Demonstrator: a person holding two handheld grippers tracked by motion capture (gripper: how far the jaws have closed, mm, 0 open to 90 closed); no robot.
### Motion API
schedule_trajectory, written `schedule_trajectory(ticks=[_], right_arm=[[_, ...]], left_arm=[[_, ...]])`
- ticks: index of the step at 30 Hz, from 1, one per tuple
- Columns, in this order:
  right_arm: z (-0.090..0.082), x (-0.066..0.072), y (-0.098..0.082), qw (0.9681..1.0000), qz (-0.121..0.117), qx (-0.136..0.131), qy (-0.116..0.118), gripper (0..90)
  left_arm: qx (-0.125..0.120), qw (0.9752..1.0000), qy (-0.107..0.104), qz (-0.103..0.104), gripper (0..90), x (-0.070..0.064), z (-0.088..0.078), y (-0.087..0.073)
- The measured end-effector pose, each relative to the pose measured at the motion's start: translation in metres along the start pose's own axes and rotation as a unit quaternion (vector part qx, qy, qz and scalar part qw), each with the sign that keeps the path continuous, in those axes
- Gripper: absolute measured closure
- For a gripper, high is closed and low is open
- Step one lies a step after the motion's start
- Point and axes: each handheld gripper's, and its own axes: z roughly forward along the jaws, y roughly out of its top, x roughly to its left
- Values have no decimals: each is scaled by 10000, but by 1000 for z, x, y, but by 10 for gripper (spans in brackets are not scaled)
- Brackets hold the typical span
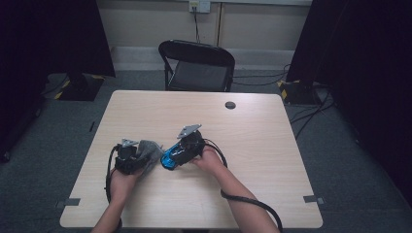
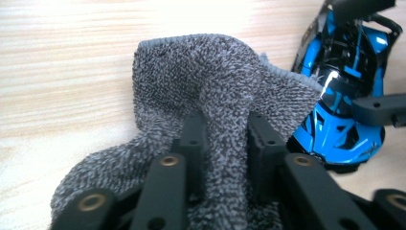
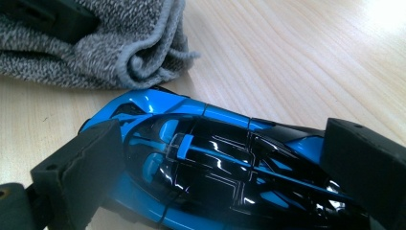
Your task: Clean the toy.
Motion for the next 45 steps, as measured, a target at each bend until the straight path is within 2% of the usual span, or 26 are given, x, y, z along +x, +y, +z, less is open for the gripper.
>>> schedule_trajectory(ticks=[2, 5, 8, 10, 14, 16, 18, 20, 23, 26, 27, 28, 29, 30, 31, 33, 35, 37, 39, 41, 43, 45], right_arm=[[0, 0, 0, 10000, 5, -1, 3, 12], [0, 0, 0, 10000, 7, -1, 4, 12], [0, 0, 0, 10000, 9, -9, 4, 12], [0, 0, 0, 10000, 4, -6, 2, 12], [0, 0, 0, 10000, 3, -14, 4, 12], [0, 0, 0, 10000, 11, -10, 3, 12], [0, 0, 0, 10000, 15, -15, 5, 12], [0, 0, 0, 10000, 10, -11, 5, 12], [0, 0, 0, 10000, 10, -9, 2, 12], [0, 1, 0, 10000, 23, -6, -5, 12], [0, 1, 0, 10000, 20, -11, -5, 12], [0, 1, 0, 10000, 27, -3, -11, 12], [0, 1, 0, 10000, 35, 5, -14, 12], [0, 1, 1, 10000, 40, 17, -22, 12], [0, 2, 1, 10000, 43, 13, -26, 12], [0, 2, 1, 10000, 46, 16, -35, 12], [1, 2, 1, 10000, 54, 16, -39, 12], [1, 2, 1, 10000, 54, 39, -41, 12], [1, 2, 2, 10000, 40, 43, -42, 12], [1, 2, 2, 10000, 36, 44, -42, 12], [1, 2, 2, 10000, 42, 34, -43, 12], [1, 2, 2, 10000, 58, 27, -40, 13]], left_arm=[[-29, 9998, -137, 117, 615, 1, -2, 0], [-112, 9980, -59, 624, 534, 1, -10, 2], [-171, 9956, -73, 921, 507, 5, -19, 5], [-207, 9953, -169, 935, 508, 11, -24, 6], [-86, 9943, -359, 1001, 547, 25, -24, 1], [83, 9944, -453, 950, 537, 31, -19, -2], [299, 9936, -646, 882, 526, 34, -14, -6], [492, 9921, -601, 983, 495, 32, -6, -10], [581, 9929, -625, 835, 508, 29, 2, -12], [610, 9938, -715, 596, 598, 27, 4, -12], [655, 9936, -734, 547, 660, 25, 4, -12], [663, 9942, -670, 511, 706, 23, 4, -11], [665, 9948, -594, 498, 728, 20, 4, -10], [647, 9956, -555, 398, 748, 17, 5, -10], [609, 9962, -559, 285, 759, 13, 6, -10], [647, 9961, -570, 202, 771, 4, 8, -9], [749, 9947, -682, 199, 779, -5, 7, -8], [802, 9942, -700, 175, 782, -10, 6, -8], [856, 9929, -823, 94, 786, -12, 4, -8], [908, 9916, -915, 128, 788, -15, 1, -9], [938, 9903, -1023, 29, 789, -17, -1, -11], [958, 9895, -1083, 48, 791, -20, -2, -13]])
